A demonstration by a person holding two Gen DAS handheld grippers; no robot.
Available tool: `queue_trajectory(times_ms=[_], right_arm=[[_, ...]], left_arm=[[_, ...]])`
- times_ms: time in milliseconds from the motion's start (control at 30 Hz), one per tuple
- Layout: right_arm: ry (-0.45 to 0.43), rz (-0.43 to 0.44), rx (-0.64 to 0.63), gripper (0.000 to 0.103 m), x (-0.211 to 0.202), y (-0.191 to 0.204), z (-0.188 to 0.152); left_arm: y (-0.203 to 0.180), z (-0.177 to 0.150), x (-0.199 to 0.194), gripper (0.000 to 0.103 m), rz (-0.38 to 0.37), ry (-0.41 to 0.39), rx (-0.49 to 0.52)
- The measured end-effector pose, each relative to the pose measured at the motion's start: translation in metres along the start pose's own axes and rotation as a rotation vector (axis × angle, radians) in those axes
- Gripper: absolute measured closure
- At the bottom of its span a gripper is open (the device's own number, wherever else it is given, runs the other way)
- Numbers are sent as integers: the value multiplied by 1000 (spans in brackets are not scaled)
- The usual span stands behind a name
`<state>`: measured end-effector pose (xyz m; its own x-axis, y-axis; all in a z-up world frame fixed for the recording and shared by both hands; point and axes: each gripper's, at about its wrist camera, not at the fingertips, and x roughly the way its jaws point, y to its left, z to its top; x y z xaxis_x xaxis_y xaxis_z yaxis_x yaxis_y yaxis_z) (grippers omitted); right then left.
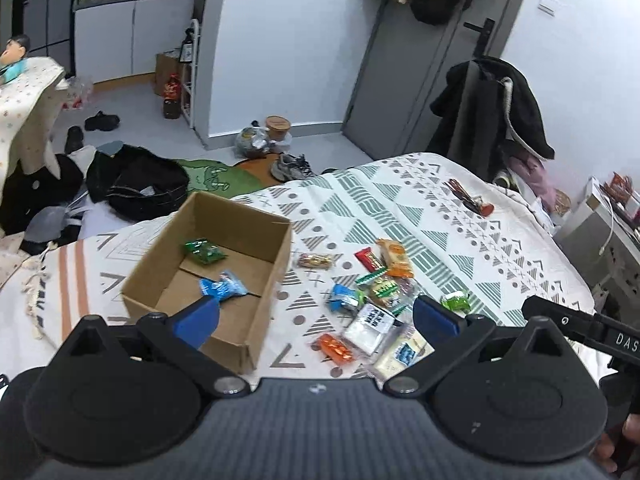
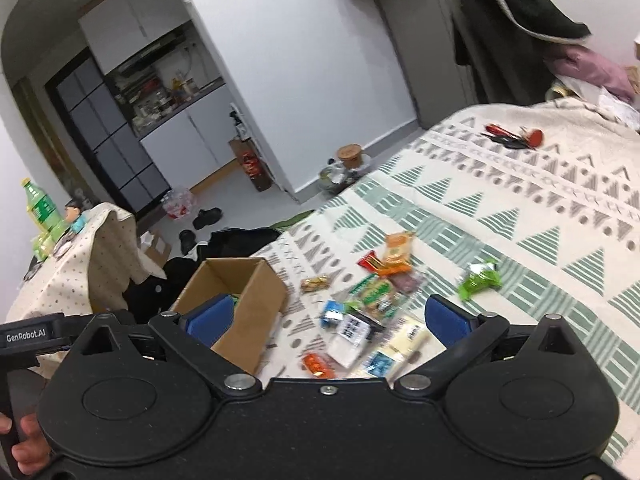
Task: Organize snacks
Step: 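Move both grippers back over the snacks on the bed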
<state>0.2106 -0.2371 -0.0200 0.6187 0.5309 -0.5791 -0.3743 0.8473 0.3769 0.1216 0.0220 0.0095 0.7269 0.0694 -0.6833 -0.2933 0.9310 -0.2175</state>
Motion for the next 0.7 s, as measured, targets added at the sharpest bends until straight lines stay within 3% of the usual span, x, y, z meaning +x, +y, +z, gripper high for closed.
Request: queue_trajectory(times_ms=[400,567,700], right_arm=[[38,-38,130,3,13,-34,-14],[79,-66,162,13,29,-38,-22],[99,-63,208,17,41,-44,-23]], left_arm=[[-27,-15,39,5,-19,32,7],[-33,-22,64,16,-24,61,-8],[-33,-29,86,35,-24,103,-31]])
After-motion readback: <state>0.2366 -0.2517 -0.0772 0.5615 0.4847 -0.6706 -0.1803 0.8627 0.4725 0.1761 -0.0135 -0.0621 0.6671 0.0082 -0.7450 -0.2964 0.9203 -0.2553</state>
